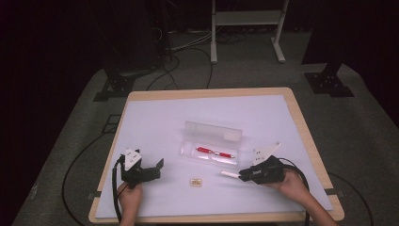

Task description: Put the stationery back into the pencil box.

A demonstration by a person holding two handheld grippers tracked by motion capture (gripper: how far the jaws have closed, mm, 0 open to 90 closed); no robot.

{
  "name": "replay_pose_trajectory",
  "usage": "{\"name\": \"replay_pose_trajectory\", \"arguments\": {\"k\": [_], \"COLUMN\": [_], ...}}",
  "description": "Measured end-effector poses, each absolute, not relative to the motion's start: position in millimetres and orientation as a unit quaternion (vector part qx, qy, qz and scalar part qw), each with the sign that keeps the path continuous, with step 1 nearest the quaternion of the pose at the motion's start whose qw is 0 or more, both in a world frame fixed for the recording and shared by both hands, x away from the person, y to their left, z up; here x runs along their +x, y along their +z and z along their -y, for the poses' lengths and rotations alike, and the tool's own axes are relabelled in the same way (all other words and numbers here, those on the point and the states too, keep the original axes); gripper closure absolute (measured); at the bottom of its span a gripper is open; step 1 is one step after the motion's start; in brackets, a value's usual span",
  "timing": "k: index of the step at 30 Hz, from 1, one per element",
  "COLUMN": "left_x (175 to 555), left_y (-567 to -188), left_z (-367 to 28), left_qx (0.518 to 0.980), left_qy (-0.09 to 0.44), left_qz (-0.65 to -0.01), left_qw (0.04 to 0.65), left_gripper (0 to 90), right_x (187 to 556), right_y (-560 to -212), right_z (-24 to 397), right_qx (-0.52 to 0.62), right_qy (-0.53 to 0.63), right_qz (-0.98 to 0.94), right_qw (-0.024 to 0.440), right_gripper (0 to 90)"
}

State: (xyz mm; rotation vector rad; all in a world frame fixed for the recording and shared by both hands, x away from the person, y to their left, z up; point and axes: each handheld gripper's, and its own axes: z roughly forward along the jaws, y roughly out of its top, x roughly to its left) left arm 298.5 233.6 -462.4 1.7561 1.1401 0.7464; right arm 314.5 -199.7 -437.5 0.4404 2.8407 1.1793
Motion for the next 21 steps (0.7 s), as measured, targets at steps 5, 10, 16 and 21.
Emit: {"name": "replay_pose_trajectory", "arguments": {"k": [5, 10, 16, 21], "left_x": [298, 298, 298, 298], "left_y": [-462, -462, -462, -462], "left_z": [-234, -234, -234, -234], "left_qx": [0.709, 0.709, 0.708, 0.709], "left_qy": [0.300, 0.300, 0.300, 0.300], "left_qz": [-0.459, -0.459, -0.458, -0.458], "left_qw": [0.443, 0.443, 0.445, 0.444], "left_gripper": [0.0, 0.0, 0.0, 0.0], "right_x": [321, 327, 334, 341], "right_y": [-431, -422, -416, -410], "right_z": [194, 185, 176, 165], "right_qx": [0.139, 0.135, 0.131, 0.127], "right_qy": [0.378, 0.376, 0.372, 0.364], "right_qz": [-0.915, -0.917, -0.918, -0.922], "right_qw": [0.019, 0.023, 0.025, 0.026], "right_gripper": [78.0, 77.9, 78.0, 78.0]}}
